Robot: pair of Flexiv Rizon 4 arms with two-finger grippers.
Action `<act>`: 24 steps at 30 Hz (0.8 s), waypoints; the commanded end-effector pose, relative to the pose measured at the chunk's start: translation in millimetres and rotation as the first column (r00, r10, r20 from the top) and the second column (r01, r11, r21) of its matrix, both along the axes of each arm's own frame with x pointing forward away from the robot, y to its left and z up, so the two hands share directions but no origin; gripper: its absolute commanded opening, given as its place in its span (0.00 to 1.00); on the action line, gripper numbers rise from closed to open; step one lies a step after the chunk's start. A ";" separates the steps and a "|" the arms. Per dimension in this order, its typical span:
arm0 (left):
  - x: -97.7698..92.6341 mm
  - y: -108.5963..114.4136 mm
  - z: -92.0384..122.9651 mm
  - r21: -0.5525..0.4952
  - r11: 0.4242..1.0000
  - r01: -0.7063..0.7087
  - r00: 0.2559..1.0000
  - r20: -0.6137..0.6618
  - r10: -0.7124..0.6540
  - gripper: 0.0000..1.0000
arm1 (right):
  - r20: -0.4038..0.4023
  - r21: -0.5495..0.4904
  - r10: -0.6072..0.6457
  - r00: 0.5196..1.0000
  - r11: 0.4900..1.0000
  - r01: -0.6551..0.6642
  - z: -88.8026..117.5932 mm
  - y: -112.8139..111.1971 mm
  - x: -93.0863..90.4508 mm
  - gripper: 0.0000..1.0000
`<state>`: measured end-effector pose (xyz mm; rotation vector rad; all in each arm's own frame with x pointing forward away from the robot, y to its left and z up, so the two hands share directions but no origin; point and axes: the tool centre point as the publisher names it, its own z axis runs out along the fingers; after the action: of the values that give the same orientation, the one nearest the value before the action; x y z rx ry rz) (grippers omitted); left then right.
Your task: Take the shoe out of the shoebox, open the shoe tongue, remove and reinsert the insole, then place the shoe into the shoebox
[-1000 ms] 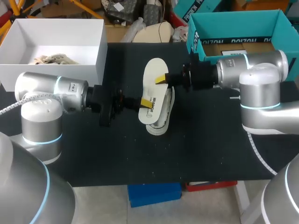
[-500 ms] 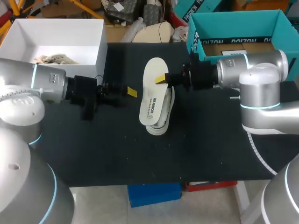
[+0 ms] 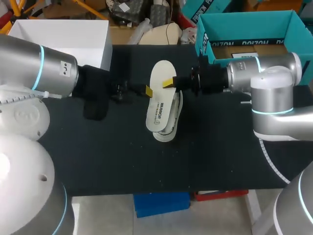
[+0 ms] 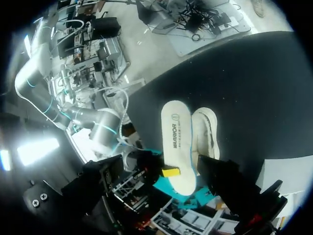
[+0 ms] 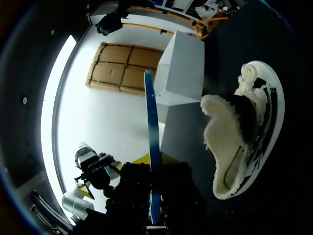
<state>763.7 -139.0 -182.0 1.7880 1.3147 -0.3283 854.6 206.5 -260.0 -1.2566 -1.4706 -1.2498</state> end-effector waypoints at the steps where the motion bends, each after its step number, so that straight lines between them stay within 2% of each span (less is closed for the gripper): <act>1: -5.3 1.2 6.0 0.456 0.855 -0.247 0.967 0.170 0.188 1.00 | 0.000 -0.001 -0.002 1.000 1.000 0.002 0.0 0.8 -0.1 0.00; 12: -5.3 1.2 6.0 0.456 0.855 -0.247 0.967 0.170 0.188 1.00 | 0.000 -0.001 -0.002 1.000 1.000 0.002 0.0 0.8 -0.1 0.00; 18: -2.0 -1.3 3.5 0.533 0.805 -0.261 0.958 0.044 0.282 1.00 | 0.000 -0.001 -0.002 1.000 1.000 0.002 0.0 0.8 -0.1 0.00; 24: -3.0 -9.9 -0.7 0.597 0.766 -0.238 0.959 0.019 0.284 1.00 | 0.000 -0.001 -0.002 1.000 1.000 0.002 0.0 0.8 -0.1 0.00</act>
<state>755.6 -139.1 -184.3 1.9485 1.6603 -0.0742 854.6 206.5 -260.0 -1.2566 -1.4705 -1.2498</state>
